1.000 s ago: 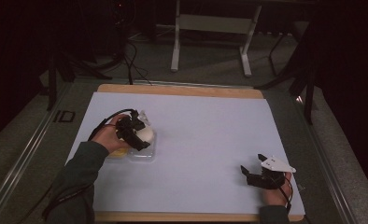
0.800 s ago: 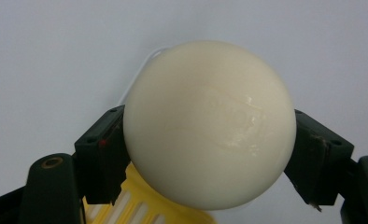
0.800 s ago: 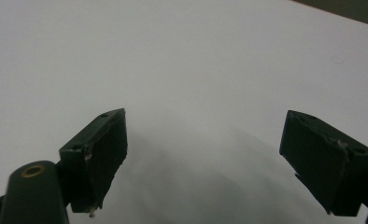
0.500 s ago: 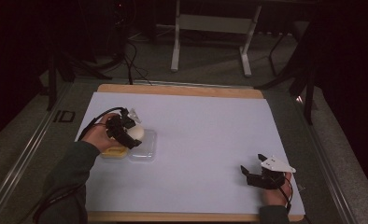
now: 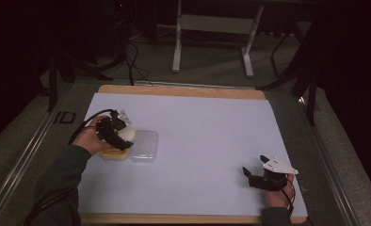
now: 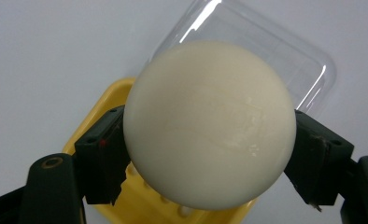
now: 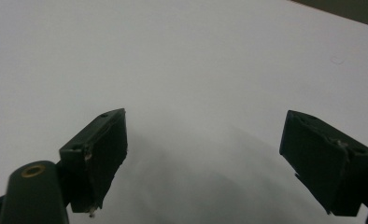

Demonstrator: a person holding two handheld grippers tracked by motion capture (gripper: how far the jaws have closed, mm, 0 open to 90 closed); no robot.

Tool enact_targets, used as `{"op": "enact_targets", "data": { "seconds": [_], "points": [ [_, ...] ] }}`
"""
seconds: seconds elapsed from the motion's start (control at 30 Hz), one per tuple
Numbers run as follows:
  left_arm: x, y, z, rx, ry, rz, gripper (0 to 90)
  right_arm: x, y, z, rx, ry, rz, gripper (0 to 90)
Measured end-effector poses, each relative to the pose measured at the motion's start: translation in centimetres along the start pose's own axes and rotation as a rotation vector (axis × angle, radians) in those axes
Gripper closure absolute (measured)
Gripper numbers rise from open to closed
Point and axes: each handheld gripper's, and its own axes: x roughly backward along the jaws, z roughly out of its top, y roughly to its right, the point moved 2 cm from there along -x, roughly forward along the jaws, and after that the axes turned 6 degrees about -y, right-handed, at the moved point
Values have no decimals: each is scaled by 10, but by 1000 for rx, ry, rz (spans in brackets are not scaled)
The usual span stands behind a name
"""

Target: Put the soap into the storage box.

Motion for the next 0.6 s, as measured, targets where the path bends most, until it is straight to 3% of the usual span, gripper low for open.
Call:
{"op": "enact_targets", "data": {
  "seconds": [0.6],
  "points": [
    [-9, -18, -26, 54, -68, 23, 242, 0, 0, 0, 2, 2, -2, 150]
  ]
}}
